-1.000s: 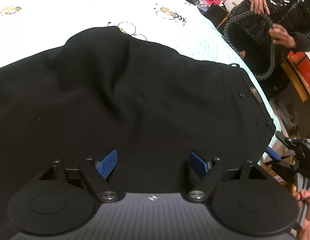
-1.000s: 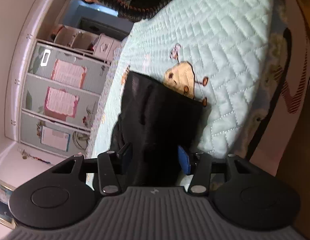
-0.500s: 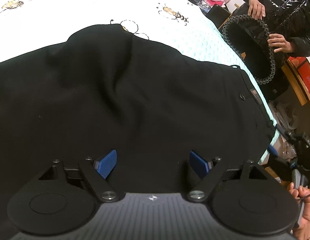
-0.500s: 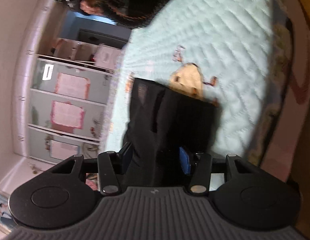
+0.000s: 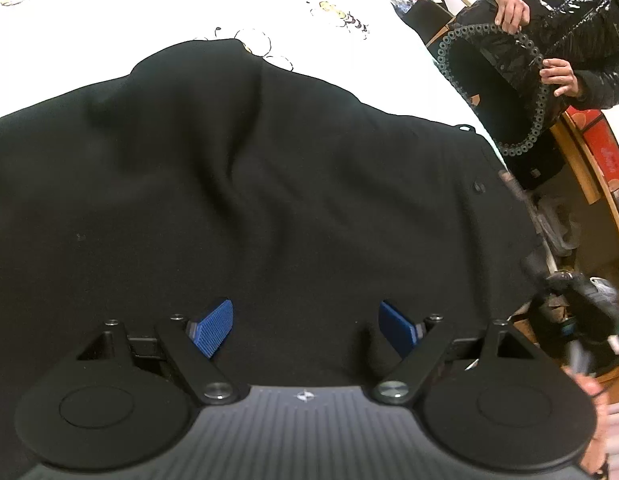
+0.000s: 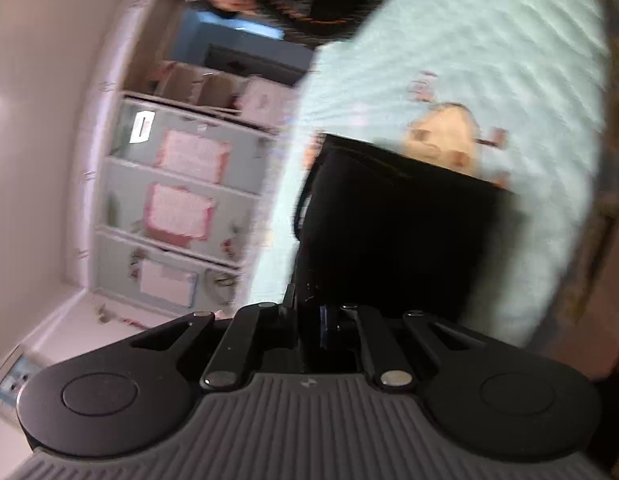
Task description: Fold clothes
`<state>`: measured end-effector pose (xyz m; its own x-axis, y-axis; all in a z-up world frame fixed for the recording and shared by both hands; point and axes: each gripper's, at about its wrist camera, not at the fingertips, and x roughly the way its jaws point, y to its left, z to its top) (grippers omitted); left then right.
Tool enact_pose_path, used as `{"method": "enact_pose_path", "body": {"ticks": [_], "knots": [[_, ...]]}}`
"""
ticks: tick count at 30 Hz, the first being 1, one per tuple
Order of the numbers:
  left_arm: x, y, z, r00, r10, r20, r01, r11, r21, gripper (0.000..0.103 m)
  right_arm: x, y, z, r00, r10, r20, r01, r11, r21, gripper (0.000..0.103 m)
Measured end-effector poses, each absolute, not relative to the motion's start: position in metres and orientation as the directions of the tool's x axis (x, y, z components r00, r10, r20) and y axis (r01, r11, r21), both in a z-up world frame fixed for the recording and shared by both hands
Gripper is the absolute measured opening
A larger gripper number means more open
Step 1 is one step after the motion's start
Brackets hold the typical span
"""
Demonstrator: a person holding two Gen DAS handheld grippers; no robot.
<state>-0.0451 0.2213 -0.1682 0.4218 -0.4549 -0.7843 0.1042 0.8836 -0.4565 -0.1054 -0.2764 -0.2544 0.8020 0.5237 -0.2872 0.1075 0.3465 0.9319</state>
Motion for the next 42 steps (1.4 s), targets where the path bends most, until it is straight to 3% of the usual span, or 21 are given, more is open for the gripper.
{"method": "enact_pose_path", "body": {"ticks": [4,10,12,14,16,19,20,22,28,35,39,42], "knots": [[-0.046,0.216,-0.167,0.408,-0.438,-0.801,0.145,0.898,-0.416,0.083,-0.109,-0.282,-0.284,0.777,0.522,-0.352,0.201,0.326,0.924,0.009],[-0.051,0.198,-0.167,0.407,-0.373,-0.834,0.234,0.925,-0.3,0.085,-0.118,-0.287,-0.255,0.789,0.487,-0.374,0.147,0.442,0.885,0.018],[-0.053,0.195,-0.169,0.415,-0.369,-0.832,0.253,0.925,-0.284,0.088,-0.124,-0.294,-0.245,0.813,0.446,-0.373,0.141,0.471,0.871,0.029],[-0.054,0.197,-0.171,0.422,-0.382,-0.822,0.25,0.921,-0.299,0.089,-0.127,-0.3,-0.237,0.832,0.401,-0.384,0.149,0.505,0.85,0.054],[-0.054,0.201,-0.172,0.429,-0.396,-0.812,0.242,0.916,-0.319,0.09,-0.12,-0.305,-0.237,0.833,0.366,-0.415,0.174,0.539,0.824,0.058],[-0.057,0.208,-0.173,0.444,-0.42,-0.791,0.229,0.907,-0.352,0.09,-0.107,-0.303,-0.247,0.814,0.376,-0.443,0.173,0.571,0.802,0.055],[-0.059,0.209,-0.173,0.45,-0.427,-0.785,0.229,0.904,-0.36,0.09,-0.103,-0.3,-0.25,0.806,0.37,-0.462,0.178,0.594,0.785,0.046],[-0.065,0.21,-0.173,0.463,-0.433,-0.774,0.238,0.901,-0.362,0.09,-0.098,-0.294,-0.252,0.792,0.354,-0.497,0.181,0.641,0.745,0.041],[-0.077,0.202,-0.17,0.487,-0.388,-0.782,0.292,0.917,-0.273,0.09,-0.097,-0.288,-0.228,0.782,0.31,-0.541,0.197,0.7,0.687,0.043],[-0.089,0.241,-0.162,0.512,-0.446,-0.734,0.174,0.891,-0.42,0.09,-0.119,-0.268,-0.173,0.865,0.166,-0.473,0.152,0.813,0.563,0.046],[-0.086,0.27,-0.156,0.582,-0.412,-0.701,0.056,0.88,-0.471,0.089,-0.089,-0.224,-0.146,0.831,0.364,-0.42,-0.107,0.846,0.522,0.046],[-0.064,0.28,-0.148,0.632,-0.415,-0.654,0.007,0.847,-0.531,0.089,-0.049,-0.176,-0.152,0.708,0.585,-0.395,-0.255,0.734,0.63,0.045]]}}
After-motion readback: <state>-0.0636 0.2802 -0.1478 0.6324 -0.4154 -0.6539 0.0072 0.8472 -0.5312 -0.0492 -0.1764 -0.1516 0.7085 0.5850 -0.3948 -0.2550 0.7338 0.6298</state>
